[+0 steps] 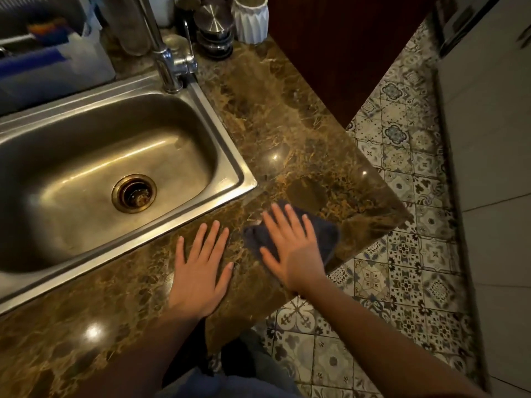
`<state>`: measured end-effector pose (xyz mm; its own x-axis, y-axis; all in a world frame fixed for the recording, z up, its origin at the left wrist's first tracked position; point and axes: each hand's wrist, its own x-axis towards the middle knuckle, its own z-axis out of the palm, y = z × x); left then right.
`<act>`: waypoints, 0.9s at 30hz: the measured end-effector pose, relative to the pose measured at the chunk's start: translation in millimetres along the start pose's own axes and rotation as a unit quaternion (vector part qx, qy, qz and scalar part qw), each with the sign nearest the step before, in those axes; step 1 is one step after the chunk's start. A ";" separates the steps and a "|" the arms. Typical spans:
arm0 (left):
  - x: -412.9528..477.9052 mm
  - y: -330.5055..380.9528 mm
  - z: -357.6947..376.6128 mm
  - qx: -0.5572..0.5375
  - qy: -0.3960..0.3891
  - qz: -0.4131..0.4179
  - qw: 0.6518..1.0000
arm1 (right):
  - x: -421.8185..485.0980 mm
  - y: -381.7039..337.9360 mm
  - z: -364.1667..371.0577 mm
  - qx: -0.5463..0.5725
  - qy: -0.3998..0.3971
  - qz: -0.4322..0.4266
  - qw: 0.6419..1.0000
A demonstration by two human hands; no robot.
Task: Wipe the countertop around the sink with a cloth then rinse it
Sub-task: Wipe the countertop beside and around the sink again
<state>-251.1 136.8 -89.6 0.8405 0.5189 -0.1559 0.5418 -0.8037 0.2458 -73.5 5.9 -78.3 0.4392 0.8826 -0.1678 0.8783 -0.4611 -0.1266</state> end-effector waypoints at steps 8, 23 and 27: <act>1.6 -1.1 0.0 0.001 -0.003 0.002 1.000 | 91.4 53.1 -15.8 0.012 0.044 0.223 0.974; -7.2 -6.9 -11.5 -0.223 0.061 0.019 0.973 | -2.7 -77.0 17.7 0.041 0.060 0.054 0.996; -7.3 -12.7 -29.1 -0.436 0.017 -0.066 0.897 | -26.9 -105.9 21.7 0.098 0.044 -0.001 0.994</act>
<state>-264.2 151.7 -63.8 0.7600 0.6137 -0.2137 0.4174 -0.2089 0.8844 -182.5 29.1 -81.6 0.4597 0.8843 -0.0818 0.8295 -0.4605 -0.3161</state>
